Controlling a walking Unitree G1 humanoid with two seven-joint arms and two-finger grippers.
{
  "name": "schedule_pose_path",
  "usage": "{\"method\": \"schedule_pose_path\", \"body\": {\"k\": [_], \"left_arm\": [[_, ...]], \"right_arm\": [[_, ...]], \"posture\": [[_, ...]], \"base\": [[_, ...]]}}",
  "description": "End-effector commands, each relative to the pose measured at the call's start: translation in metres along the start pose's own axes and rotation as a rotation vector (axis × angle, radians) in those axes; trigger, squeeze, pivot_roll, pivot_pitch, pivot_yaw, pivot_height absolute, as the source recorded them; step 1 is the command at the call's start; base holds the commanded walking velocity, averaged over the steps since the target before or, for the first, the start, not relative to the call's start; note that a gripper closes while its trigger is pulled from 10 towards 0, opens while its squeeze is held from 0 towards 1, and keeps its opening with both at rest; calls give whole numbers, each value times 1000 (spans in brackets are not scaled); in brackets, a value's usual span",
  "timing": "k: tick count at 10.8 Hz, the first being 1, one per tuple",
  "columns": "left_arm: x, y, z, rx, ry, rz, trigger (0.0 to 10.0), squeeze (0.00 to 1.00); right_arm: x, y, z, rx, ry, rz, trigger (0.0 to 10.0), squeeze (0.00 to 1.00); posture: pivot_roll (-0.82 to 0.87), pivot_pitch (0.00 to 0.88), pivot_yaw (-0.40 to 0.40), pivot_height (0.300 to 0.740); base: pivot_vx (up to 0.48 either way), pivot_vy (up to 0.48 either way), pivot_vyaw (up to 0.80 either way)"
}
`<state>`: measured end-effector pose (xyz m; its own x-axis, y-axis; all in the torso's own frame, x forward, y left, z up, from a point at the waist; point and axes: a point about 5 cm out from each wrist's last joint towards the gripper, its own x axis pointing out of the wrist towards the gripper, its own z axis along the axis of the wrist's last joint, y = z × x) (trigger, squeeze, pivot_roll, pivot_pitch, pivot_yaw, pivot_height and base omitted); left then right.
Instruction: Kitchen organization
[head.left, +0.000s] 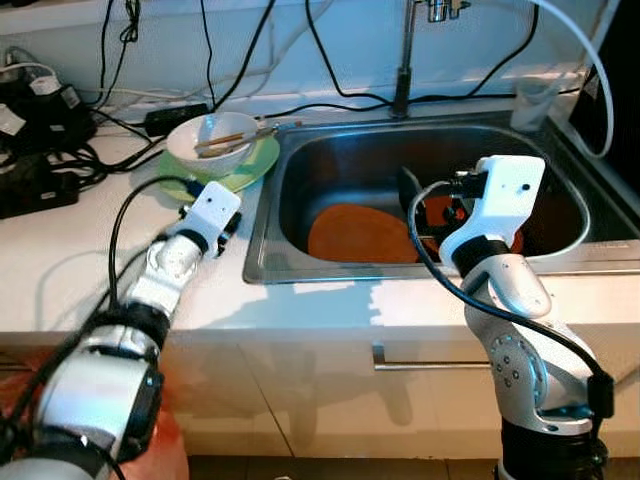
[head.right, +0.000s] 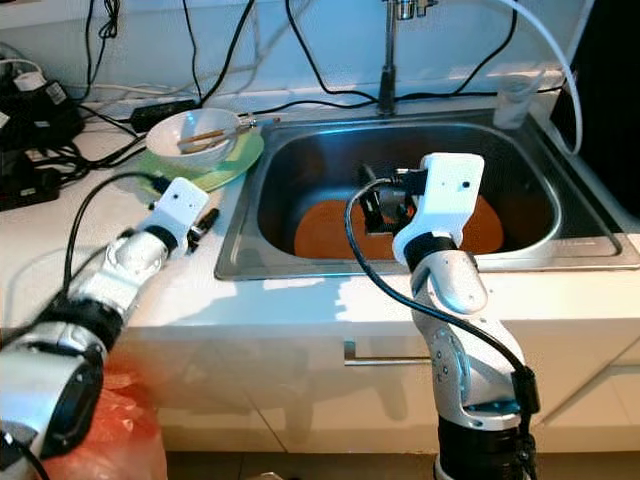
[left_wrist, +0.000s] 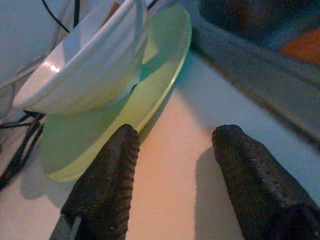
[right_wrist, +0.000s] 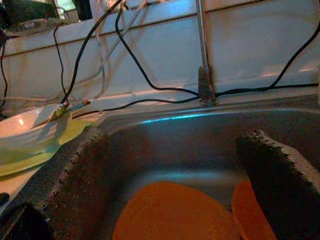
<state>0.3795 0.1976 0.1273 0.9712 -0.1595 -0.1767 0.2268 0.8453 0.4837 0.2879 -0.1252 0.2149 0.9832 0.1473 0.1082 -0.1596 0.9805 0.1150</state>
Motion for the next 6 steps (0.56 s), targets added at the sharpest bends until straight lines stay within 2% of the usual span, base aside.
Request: {"method": "schedule_pose_path", "body": {"k": [1, 3, 5, 6], "left_arm": [[-3, -5, -8, -38, 17, -21, 10000, 1000], [-6, -8, -9, -122, -15, -5, 10000, 1000], [-11, -12, 4, -230, -129, 42, 10000, 1000], [-14, -14, 18, -316, -194, 94, 10000, 1000]], "right_arm": [[2, 1, 1, 5, -14, 0, 10000, 0], [10, -1, 2, -1, -32, 7, 10000, 0], [14, -1, 4, -6, -47, 20, 10000, 0], [15, -2, 3, -5, -49, 27, 10000, 0]], "posture": [[-96, 0, 137, 740], [-78, 0, 129, 740], [-54, 0, 118, 740], [-35, 0, 103, 740]], "base": [[0, 0, 0], [0, 0, 0], [0, 0, 0], [0, 0, 0]]}}
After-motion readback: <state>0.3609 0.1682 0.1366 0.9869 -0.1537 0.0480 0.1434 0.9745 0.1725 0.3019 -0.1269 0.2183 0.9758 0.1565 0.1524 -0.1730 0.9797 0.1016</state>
